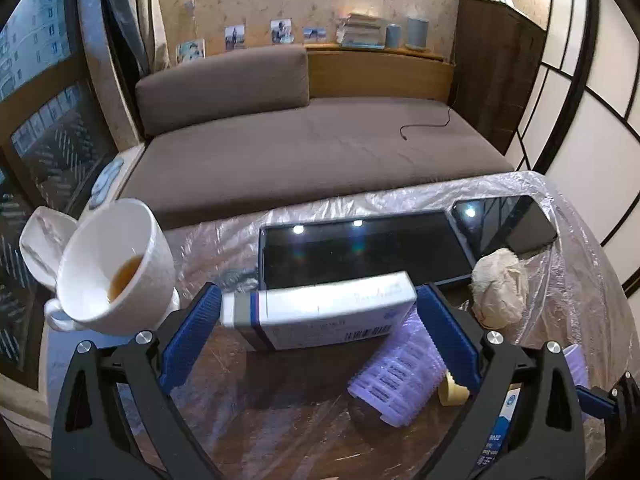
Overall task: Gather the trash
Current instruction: 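Grasp the white medicine box with the left tool while the right tool approaches the barcode carton, then grasp the white-and-blue barcode carton with the right tool while the left tool holds the medicine box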
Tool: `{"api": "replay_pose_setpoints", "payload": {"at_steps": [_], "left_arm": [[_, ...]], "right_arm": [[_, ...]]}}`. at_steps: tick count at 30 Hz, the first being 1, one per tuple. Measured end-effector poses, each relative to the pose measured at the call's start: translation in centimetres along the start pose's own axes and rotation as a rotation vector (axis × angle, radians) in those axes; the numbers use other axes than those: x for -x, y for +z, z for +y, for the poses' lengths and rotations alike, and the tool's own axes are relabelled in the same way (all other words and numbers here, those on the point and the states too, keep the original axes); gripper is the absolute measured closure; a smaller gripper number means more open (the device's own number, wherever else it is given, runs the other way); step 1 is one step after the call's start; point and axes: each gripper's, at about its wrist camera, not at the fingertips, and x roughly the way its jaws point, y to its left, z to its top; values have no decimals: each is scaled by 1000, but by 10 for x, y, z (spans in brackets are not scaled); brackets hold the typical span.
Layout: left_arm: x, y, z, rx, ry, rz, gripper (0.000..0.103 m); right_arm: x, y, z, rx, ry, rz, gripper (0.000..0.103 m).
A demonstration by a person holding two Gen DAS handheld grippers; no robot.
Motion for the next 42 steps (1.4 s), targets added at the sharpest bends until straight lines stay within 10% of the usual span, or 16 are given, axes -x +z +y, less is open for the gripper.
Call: {"api": "replay_pose_setpoints", "payload": {"at_steps": [7,26,35,42], "left_arm": [[-5,5,-8,-223,2,44,4],[11,-9,-14,-363,-202,143,26],[-10,-11,-22,-418,-83,136,26],[-11,-14,-18,-391,-104,136,52]], "right_arm": [[0,-1,2,5,24,5,4],[-1,-5,-4,-24,67,28,4],[0,-4,-3,-25,68,29,4],[4,-8,-3,-28,82,22,10]]}}
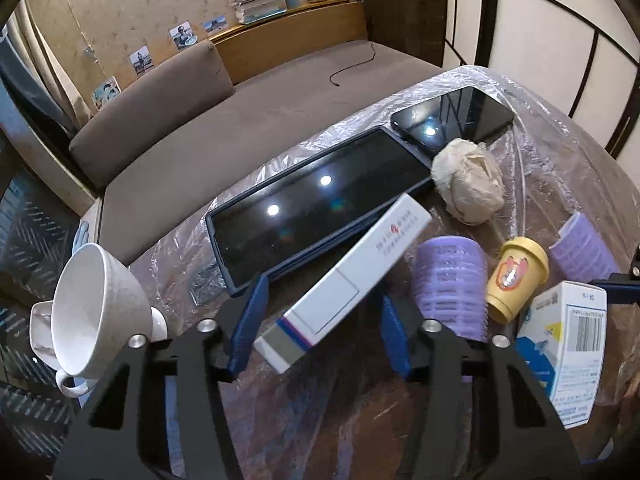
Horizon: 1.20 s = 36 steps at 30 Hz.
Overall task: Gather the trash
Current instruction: 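Grasp the white-and-blue barcode carton with the right tool while the left tool holds the medicine box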
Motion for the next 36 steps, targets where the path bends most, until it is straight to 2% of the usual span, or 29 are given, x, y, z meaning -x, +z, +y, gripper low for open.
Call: {"api": "replay_pose_setpoints", "payload": {"at_steps": [3,8,13,18,27,34,35,36], "left_arm": [[5,-5,-2,17,-21,-10,61],[11,-13,-3,77,-86,-28,69],[20,-22,1,158,-162,-62,84],[23,-32,6,187,-184,-54,84],[15,-29,4,177,-109,-47,83],[1,-26,1,190,-97,-23,82],[0,-27,1,187,-103,-22,82],[1,-28,1,191,-101,-25,83]], "right_arm": [[3,-1,-1,-1,11,-2,18],[9,-2,2,15,7,0,23],[21,-4,3,4,36,-17,23],[24,-10,9,18,49,12,21],[10,-16,18,19,47,52,11],[4,-22,27,40,18,57,12],[4,-23,27,38,22,54,19],[4,-23,27,38,24,51,19]]}}
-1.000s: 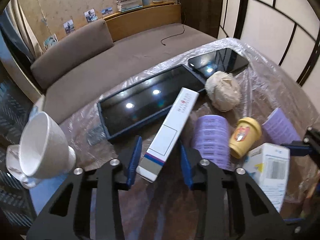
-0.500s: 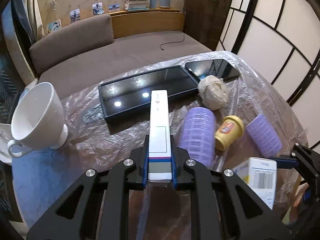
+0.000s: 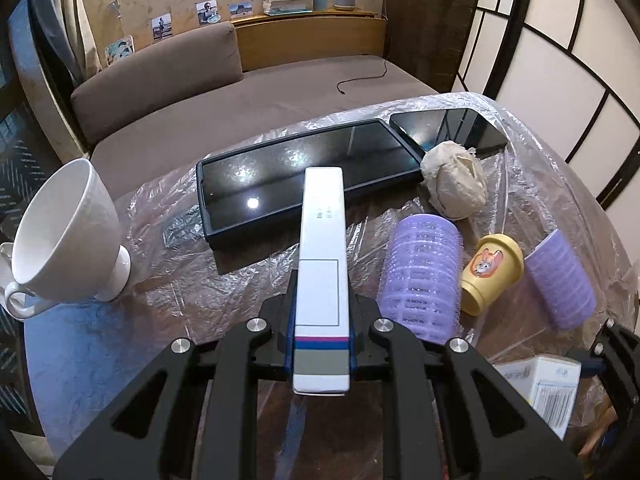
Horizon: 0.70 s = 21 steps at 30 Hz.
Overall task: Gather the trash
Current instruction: 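Grasp the white-and-blue barcode carton with the right tool while the left tool holds the medicine box, then carry the medicine box and barcode carton in both tools over the white bin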
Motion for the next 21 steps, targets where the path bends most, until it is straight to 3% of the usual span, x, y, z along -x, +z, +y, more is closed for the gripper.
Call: {"api": "replay_pose_setpoints", "payload": {"at_steps": [5,21], "left_arm": [[5,-9,4,16,19,-15,83],[50,-49,9,60,-36,-80,83]], "right_arm": [[7,-3,-2,-11,11,-18,20],[42,-15,1,-33,60,-81,20]]}}
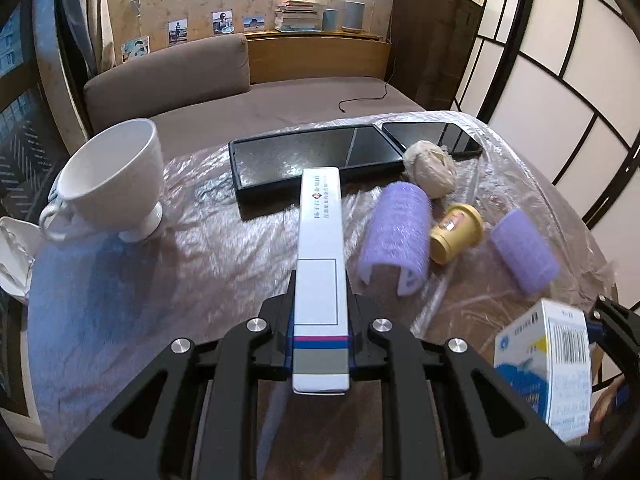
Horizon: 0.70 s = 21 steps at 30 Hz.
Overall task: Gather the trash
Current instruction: 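Carry the medicine box and barcode carton in both tools over the white bin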
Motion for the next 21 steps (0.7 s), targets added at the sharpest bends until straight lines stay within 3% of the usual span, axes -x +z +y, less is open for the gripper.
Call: {"api": "replay_pose_setpoints", "payload": {"at_steps": [21], "left_arm": [[75,-75,-20,-5,-18,-75,83]], "right_arm": [[28,-18,-5,-25,13,-37,20]]}}
